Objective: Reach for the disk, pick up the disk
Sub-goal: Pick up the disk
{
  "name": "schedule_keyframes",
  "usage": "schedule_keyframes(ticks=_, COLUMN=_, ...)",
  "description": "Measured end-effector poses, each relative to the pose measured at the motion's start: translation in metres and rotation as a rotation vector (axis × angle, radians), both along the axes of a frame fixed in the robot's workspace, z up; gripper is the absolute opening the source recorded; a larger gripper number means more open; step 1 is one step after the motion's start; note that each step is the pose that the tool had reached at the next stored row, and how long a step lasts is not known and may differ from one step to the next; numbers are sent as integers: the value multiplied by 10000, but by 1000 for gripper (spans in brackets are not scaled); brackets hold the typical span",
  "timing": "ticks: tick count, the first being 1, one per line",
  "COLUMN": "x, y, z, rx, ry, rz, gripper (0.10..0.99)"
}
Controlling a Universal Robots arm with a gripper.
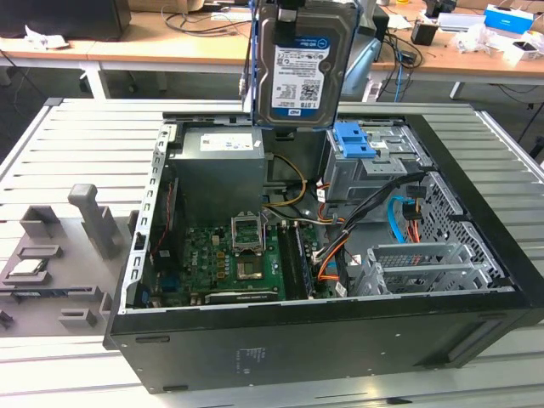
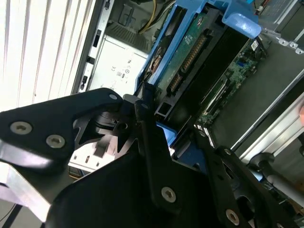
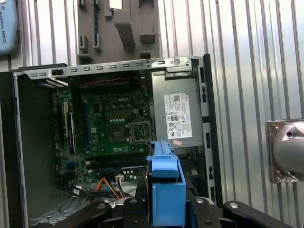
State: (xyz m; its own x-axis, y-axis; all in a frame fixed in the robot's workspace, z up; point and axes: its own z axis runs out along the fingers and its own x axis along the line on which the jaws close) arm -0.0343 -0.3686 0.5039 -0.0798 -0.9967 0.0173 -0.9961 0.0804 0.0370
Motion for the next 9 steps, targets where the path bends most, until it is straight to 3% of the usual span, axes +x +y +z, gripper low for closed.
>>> schedule_keyframes(ticks=4, x=114, y=0, z=0, rx=1, ry=0, rz=0, gripper=365)
schedule_keyframes(ticks=9, x=367, y=1, z=-1, rx=1, ry=0, rz=0, gripper=365)
